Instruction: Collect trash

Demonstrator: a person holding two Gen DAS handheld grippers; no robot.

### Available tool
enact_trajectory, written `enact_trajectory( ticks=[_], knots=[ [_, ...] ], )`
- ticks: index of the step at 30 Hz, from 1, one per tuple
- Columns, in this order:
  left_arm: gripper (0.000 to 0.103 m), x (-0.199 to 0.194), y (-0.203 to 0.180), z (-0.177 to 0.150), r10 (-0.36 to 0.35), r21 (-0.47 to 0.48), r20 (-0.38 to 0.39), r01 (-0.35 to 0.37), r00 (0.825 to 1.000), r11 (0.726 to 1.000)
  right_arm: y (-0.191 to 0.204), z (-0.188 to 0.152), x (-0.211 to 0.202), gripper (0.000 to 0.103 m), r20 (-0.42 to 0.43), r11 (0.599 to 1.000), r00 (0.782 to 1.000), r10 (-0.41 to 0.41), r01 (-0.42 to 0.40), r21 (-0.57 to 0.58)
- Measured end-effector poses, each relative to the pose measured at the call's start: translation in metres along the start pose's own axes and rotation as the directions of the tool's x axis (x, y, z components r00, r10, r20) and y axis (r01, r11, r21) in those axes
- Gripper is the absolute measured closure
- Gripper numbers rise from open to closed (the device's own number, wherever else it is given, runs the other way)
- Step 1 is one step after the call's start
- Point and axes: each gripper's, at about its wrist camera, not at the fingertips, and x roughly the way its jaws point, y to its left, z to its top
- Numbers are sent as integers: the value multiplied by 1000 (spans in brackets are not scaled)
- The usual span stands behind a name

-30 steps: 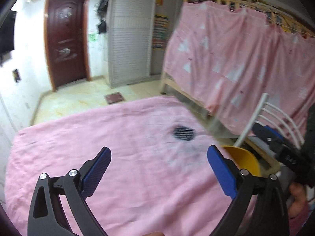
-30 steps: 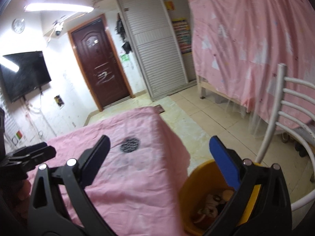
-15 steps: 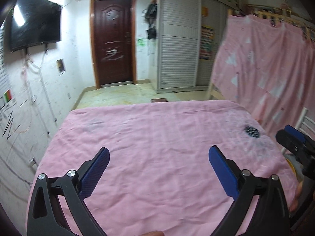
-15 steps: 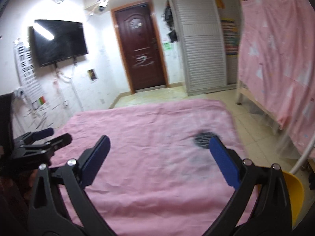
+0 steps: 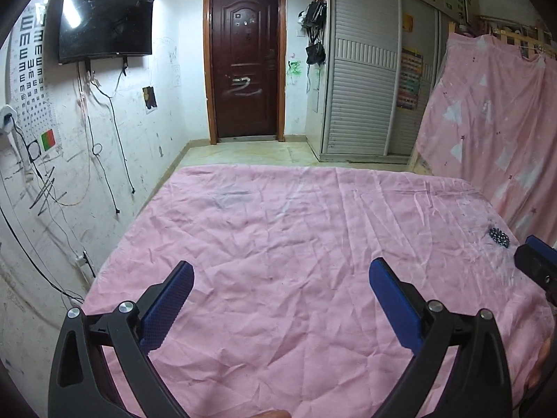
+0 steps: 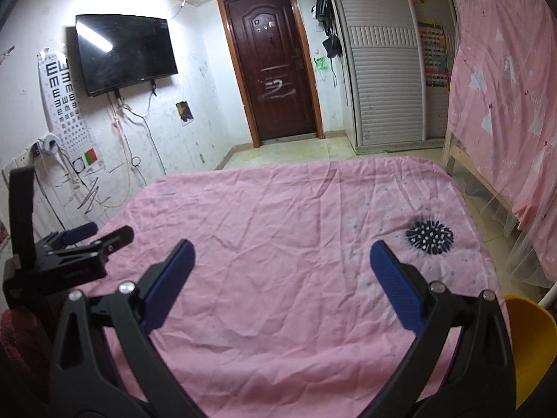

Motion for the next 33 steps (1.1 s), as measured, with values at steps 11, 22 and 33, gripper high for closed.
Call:
enact_trajectory(
  ticks=[11, 22, 33],
  knots=[
    [10, 3, 0, 0, -2, -1, -10, 2, 1000, 1000, -2, -5, 2, 6, 6, 1000, 1000, 18, -18, 3],
    [10, 4, -2, -1, 3, 3, -13, -3, 1000, 1000, -3, -5, 1, 6, 2, 1000, 1000, 19, -19, 6],
    [10, 4, -2, -1, 2, 3, -14, -2, 1000, 1000, -3, -5, 1, 6, 2, 1000, 1000, 19, -19, 4]
  ],
)
